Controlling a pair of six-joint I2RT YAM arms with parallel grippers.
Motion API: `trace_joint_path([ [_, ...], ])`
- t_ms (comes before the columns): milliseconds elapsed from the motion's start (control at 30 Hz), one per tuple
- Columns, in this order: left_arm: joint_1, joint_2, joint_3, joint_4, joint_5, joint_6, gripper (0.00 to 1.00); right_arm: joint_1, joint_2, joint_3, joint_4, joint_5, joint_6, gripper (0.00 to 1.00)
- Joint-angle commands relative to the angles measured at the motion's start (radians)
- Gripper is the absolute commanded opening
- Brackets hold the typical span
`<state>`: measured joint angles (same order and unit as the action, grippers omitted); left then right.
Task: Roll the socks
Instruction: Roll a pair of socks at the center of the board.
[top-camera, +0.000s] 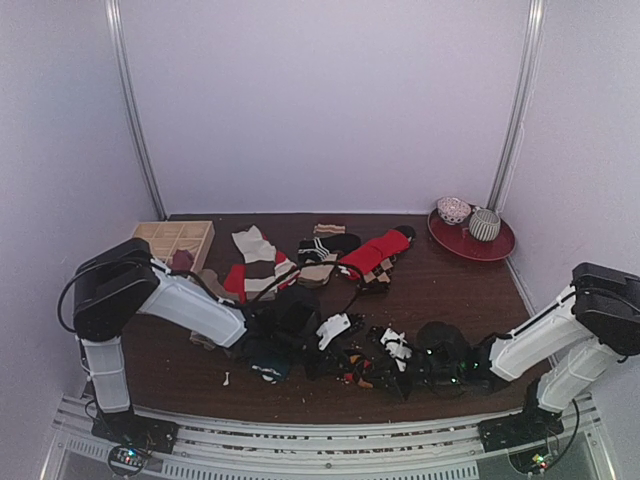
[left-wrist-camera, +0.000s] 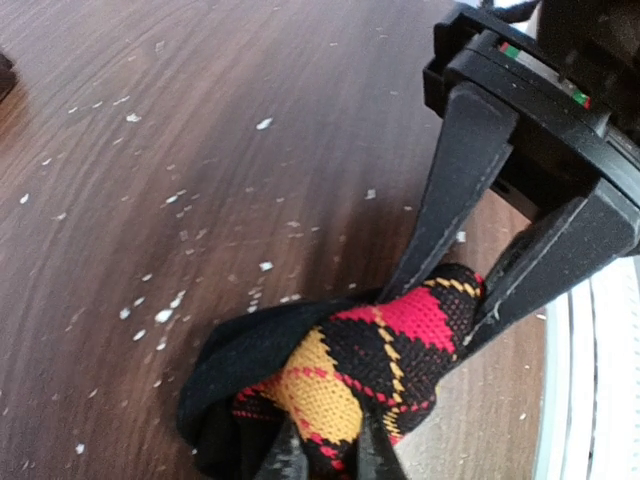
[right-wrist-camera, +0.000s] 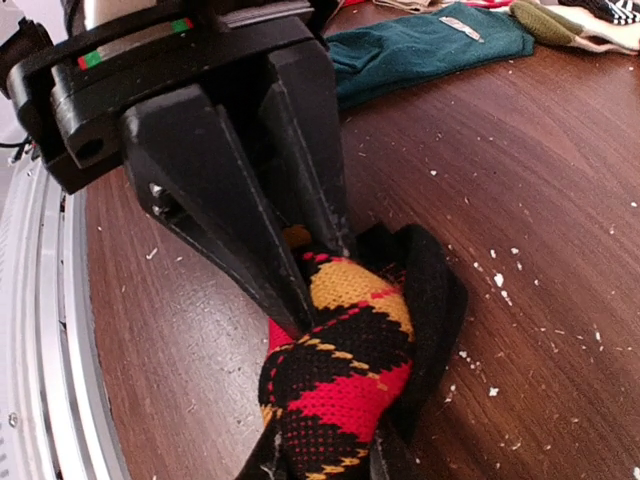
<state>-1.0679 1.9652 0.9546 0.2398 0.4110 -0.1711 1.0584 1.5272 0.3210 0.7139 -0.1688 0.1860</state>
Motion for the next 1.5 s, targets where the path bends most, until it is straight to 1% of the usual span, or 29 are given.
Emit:
trace_joint_path([
  [0, -0.023, 0.087, -0.057, -0.389, -0.228, 0.010, 0.18, -0.025, 0.111, -0.006, -0.072, -0.136, 0.172, 0.10],
  [67, -0.023, 0.043, -0.052, -0.369, -0.277, 0.011, 0.28, -0.038, 0.132, -0.048, -0.058, -0.180, 0.266, 0.09],
  [133, -0.023, -0.019, -0.061, -0.332, -0.317, 0.012, 0.40, -0.055, 0.157, -0.083, -0.032, -0.224, 0.337, 0.09],
  [233, -0.025, -0.103, -0.081, -0.289, -0.360, 0.038, 0.52, -0.074, 0.194, -0.120, -0.011, -0.254, 0.401, 0.08],
  [267, -0.028, -0.136, -0.091, -0.274, -0.384, 0.049, 0.60, -0.077, 0.203, -0.129, -0.001, -0.264, 0.415, 0.08],
  [300, -0.031, -0.174, -0.103, -0.260, -0.415, 0.060, 0.71, -0.080, 0.212, -0.134, 0.008, -0.279, 0.429, 0.08],
  [333, -0.037, -0.213, -0.116, -0.245, -0.438, 0.081, 0.93, -0.082, 0.220, -0.140, 0.019, -0.297, 0.444, 0.08],
  [367, -0.042, -0.253, -0.128, -0.235, -0.477, 0.099, 0.97, -0.084, 0.227, -0.143, 0.029, -0.304, 0.459, 0.08],
  [467, -0.062, -0.378, -0.181, -0.149, -0.550, 0.166, 0.98, -0.086, 0.246, -0.146, 0.049, -0.352, 0.494, 0.08],
  [600, -0.063, -0.501, -0.254, 0.071, -0.601, 0.246, 0.98, -0.092, 0.270, -0.129, 0.018, -0.371, 0.502, 0.08],
  [733, -0.063, -0.591, -0.297, 0.256, -0.594, 0.322, 0.98, -0.093, 0.290, -0.106, -0.007, -0.377, 0.503, 0.08],
  [767, -0.063, -0.598, -0.303, 0.291, -0.608, 0.345, 0.98, -0.094, 0.290, -0.095, -0.028, -0.371, 0.495, 0.08],
  [867, -0.062, -0.579, -0.303, 0.385, -0.708, 0.373, 0.98, -0.097, 0.288, -0.074, -0.071, -0.362, 0.485, 0.08],
  [933, -0.061, -0.549, -0.298, 0.438, -0.776, 0.341, 0.98, -0.102, 0.287, -0.062, -0.092, -0.363, 0.476, 0.09],
  [967, -0.062, -0.536, -0.294, 0.429, -0.775, 0.332, 0.98, -0.105, 0.284, -0.057, -0.105, -0.362, 0.471, 0.08],
  [1000, -0.057, -0.527, -0.287, 0.398, -0.712, 0.346, 0.98, -0.109, 0.284, -0.053, -0.119, -0.361, 0.463, 0.09],
  [1033, -0.053, -0.524, -0.282, 0.367, -0.593, 0.368, 0.98, -0.112, 0.286, -0.050, -0.129, -0.364, 0.457, 0.08],
  [1100, -0.050, -0.525, -0.286, 0.347, -0.432, 0.384, 0.98, -0.120, 0.286, -0.048, -0.147, -0.372, 0.445, 0.08],
  [1167, -0.039, -0.517, -0.287, 0.317, -0.326, 0.394, 0.96, -0.129, 0.285, -0.046, -0.163, -0.381, 0.429, 0.09],
  [1233, -0.011, -0.489, -0.268, 0.270, -0.212, 0.400, 0.91, -0.138, 0.283, -0.041, -0.179, -0.383, 0.417, 0.09],
  [1300, 0.012, -0.446, -0.225, 0.218, -0.146, 0.408, 0.90, -0.144, 0.287, -0.035, -0.191, -0.386, 0.406, 0.08],
  [1467, 0.019, -0.323, -0.156, 0.149, -0.091, 0.428, 0.95, -0.147, 0.306, -0.037, -0.176, -0.394, 0.397, 0.09],
])
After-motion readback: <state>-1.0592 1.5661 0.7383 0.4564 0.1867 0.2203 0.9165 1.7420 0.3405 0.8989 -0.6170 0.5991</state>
